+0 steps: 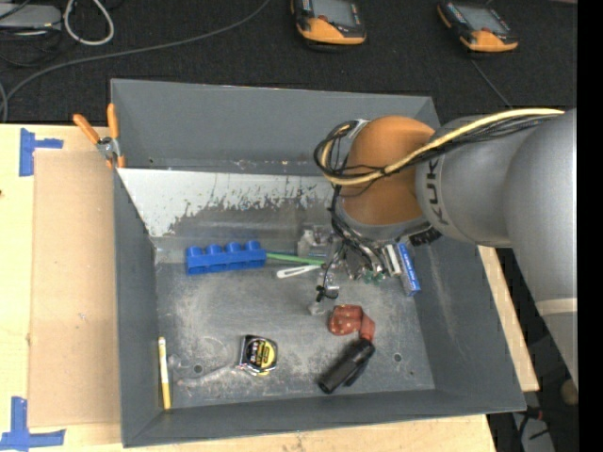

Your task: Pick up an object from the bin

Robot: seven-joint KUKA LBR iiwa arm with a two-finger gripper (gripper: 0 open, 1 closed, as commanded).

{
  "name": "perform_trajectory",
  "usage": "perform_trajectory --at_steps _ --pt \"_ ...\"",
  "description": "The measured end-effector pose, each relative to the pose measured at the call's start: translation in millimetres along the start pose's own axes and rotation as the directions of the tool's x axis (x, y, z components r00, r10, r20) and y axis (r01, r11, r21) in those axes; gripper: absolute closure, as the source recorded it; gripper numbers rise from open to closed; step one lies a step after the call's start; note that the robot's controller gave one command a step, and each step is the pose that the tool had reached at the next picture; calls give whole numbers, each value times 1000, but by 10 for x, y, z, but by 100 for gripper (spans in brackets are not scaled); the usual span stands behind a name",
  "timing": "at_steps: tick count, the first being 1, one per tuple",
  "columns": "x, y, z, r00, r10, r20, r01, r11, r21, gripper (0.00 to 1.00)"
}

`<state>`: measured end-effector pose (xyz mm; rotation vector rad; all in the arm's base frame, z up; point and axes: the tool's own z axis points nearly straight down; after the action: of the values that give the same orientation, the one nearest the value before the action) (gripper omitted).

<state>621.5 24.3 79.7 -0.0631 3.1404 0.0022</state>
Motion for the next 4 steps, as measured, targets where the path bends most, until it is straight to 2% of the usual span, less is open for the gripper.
perform_trajectory --at_steps 1,2,3,4 --pt "-10 -22 353 1000 13 -20 -13 1000 -3 0" --pt "-14 10 -239 1000 13 8 -13 1000 -1 0" --pt "23 -174 95 987 158 -5 -158 987 -2 0" --pt "23 -72 83 991 134 5 -134 991 -4 100"
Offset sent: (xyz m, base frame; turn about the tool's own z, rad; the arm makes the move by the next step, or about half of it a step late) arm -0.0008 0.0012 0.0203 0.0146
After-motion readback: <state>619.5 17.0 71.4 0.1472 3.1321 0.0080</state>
